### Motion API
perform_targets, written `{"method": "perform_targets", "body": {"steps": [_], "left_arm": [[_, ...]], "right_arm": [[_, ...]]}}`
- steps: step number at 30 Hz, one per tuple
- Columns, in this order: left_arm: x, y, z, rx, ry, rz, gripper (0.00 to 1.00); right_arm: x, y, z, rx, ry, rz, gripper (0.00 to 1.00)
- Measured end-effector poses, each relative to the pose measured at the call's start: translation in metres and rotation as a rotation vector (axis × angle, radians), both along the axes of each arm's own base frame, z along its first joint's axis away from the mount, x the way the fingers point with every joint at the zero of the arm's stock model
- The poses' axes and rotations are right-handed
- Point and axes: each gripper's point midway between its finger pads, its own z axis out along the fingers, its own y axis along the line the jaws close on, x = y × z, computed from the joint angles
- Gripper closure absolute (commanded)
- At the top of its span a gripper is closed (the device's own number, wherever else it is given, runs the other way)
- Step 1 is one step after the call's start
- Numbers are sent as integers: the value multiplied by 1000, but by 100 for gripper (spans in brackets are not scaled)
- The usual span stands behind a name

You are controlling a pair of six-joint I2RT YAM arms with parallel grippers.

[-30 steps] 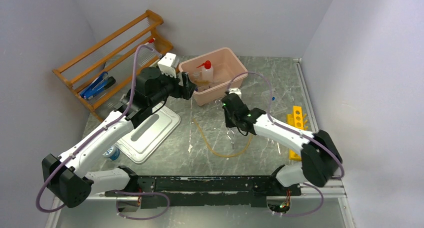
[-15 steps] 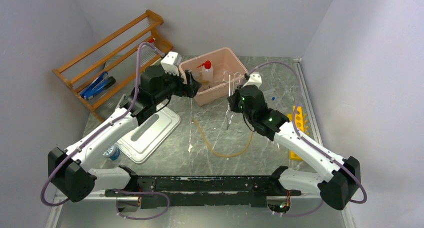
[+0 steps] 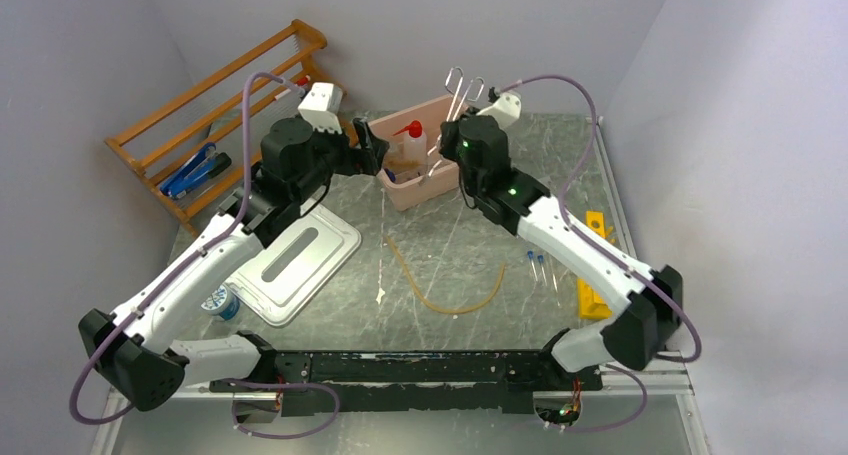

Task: Organize the chemistry lab equipment

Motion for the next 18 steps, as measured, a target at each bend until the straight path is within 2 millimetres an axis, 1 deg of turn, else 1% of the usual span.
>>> {"method": "perform_targets", "body": {"steps": [3,5,8,12,15,18], "left_arm": [[-4,9,4,3,-9,25,8],[-7,14,4,11,-9,39,8],[-13,24,4,21,-8,61,8],[-22,34,-1,38,3,76,8],[-28,40,-8,56,20,86,8],[-32,45,-14,78,34,91,7]], "right_arm": [[22,9,5,44,13,-70,100],[34,13,3,74,38,-122,100],[51,20,-8,118,93,-201,100],[66,28,-35,159,176,-284,100],[76,35,-62,169,245,-344,100],[82,38,-84,174,296,-397,100]]}}
